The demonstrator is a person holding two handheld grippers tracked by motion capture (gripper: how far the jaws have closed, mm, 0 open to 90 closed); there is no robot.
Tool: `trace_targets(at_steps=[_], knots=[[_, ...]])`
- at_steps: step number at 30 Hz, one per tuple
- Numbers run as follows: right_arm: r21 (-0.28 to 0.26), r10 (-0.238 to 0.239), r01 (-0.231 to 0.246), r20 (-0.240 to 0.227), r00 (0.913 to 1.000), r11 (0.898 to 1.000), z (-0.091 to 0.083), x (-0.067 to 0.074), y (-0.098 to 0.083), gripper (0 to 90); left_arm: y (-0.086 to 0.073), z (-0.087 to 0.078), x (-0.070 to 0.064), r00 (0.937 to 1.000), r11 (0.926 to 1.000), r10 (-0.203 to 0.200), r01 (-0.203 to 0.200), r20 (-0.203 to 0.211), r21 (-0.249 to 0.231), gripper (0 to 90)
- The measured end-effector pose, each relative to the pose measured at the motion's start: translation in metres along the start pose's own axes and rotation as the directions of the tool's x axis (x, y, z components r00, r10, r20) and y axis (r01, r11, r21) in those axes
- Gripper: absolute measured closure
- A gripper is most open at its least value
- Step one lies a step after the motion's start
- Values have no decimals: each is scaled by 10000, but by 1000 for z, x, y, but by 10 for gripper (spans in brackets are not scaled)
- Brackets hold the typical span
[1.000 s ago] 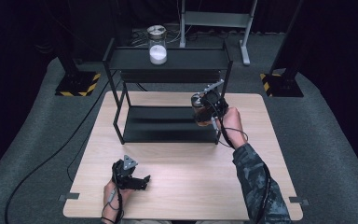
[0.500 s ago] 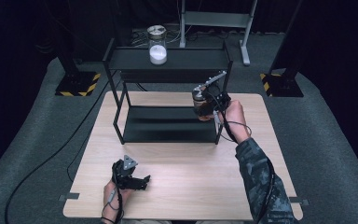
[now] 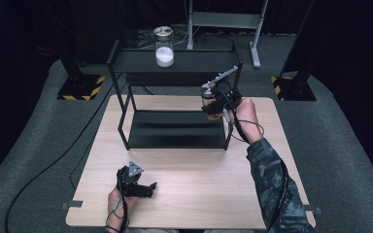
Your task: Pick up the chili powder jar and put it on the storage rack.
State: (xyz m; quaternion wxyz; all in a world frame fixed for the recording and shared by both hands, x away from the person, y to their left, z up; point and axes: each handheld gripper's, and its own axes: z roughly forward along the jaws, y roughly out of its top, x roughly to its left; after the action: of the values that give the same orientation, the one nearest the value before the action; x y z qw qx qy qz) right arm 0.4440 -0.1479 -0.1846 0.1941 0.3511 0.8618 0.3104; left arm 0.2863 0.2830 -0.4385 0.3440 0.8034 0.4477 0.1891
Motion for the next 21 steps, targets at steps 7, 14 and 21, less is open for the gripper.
trace_targets(at_steps=[7, 14, 21], knots=[[-82, -124, 124, 59, 9999, 9999, -8, 1, 9, 310, 0, 0, 0, 10000, 10000, -19, 19, 4, -9, 0], [-227, -156, 156, 32, 9999, 9996, -15, 1, 16, 310, 0, 0, 0, 10000, 10000, -11, 11, 2, -8, 0], [-328, -177, 177, -7, 9998, 9993, -21, -1, 19, 310, 0, 0, 0, 10000, 10000, -7, 7, 1, -7, 0]])
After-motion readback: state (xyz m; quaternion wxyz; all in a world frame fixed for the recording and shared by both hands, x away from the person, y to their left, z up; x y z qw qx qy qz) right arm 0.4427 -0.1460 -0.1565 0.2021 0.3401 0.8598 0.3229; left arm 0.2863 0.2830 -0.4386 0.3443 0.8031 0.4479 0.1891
